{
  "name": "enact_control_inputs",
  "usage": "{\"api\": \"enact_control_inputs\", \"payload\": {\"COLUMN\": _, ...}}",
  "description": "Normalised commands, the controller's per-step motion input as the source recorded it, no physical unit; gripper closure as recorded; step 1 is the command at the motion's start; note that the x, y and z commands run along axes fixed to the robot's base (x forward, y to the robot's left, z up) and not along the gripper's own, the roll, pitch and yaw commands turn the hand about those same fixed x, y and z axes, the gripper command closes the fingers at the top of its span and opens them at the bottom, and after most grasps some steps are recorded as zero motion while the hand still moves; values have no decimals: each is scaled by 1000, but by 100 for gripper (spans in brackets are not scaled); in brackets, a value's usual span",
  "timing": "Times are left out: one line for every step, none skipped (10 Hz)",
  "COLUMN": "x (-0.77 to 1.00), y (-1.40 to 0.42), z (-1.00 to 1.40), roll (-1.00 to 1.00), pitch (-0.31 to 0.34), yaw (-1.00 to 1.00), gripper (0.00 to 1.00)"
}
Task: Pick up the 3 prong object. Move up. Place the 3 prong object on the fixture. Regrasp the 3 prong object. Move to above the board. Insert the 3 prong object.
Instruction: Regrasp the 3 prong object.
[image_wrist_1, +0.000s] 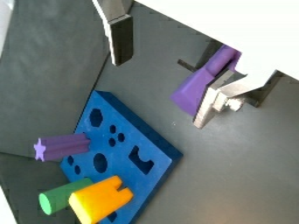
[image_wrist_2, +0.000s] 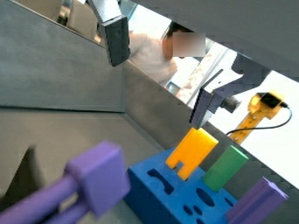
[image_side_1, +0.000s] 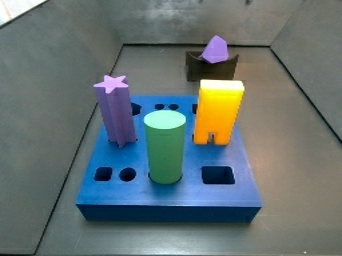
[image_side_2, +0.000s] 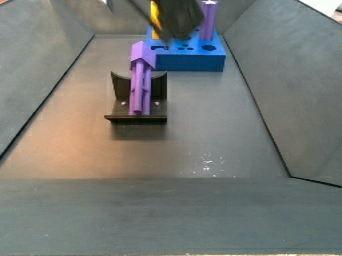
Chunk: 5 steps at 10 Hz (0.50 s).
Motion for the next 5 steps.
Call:
{"api": "enact_control_inputs", "payload": {"x": 74, "y": -635, "z": 620, "roll": 1000, "pitch": 41, "yaw": 26, "gripper": 0}}
{"api": "enact_control_inputs", "payload": {"x": 15, "y": -436, "z": 427, "roll": 1000, "pitch": 37, "yaw": 25, "gripper": 0}}
{"api": "enact_control_inputs", "payload": {"x": -17, "y": -169, "z": 139, "roll": 1000, "pitch": 32, "yaw": 25, "gripper": 0}}
{"api": "enact_control_inputs", "payload": {"x": -14, "y": -63, "z": 28, "roll": 1000, "pitch": 31, "yaw": 25, "gripper": 0}}
{"api": "enact_control_inputs", "payload": {"x": -10, "y": -36, "z": 23, "roll": 1000, "pitch": 31, "yaw": 25, "gripper": 0}}
